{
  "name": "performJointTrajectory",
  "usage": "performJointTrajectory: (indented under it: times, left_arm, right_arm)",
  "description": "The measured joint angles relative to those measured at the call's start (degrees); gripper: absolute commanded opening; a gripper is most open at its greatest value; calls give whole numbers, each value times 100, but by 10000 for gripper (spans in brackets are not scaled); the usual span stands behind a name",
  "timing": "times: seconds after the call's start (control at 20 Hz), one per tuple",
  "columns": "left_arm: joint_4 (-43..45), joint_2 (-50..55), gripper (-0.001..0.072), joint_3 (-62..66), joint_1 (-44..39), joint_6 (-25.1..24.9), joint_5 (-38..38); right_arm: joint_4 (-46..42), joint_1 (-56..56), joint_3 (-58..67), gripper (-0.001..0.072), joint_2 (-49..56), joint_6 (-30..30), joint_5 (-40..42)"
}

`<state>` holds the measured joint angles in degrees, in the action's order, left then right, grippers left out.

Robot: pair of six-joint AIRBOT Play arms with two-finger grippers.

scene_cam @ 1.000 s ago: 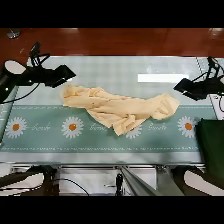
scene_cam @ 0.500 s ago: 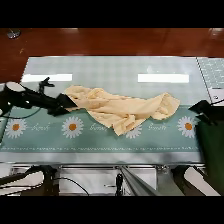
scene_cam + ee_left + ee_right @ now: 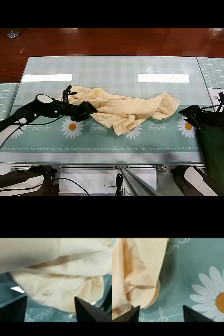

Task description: Fold the shirts.

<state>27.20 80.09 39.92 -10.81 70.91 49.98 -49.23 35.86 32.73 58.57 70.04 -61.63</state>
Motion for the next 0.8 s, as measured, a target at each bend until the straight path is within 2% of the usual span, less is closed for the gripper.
performJointTrajectory:
  times: [0.15, 0.2, 0.25, 0.55, 0.8]
  left_arm:
    - [-297, 155, 682, 17, -350, 20, -367]
    - [-328, 214, 443, 55, -437, 22, -424]
    - [-317, 282, 24, 101, -518, -2, -514]
    - [-299, 376, 25, 614, -579, -562, -144]
    - [-282, 367, 25, 935, -433, -697, 208]
  right_arm:
    - [55, 0, -24, 619, -4, -52, 11]
    - [59, 0, -26, 619, -4, -63, 11]
    - [61, 0, -28, 619, -4, -70, 26]
    - [87, 0, -31, 619, 2, -85, 205]
    - [304, 0, -7, 619, 315, -129, 505]
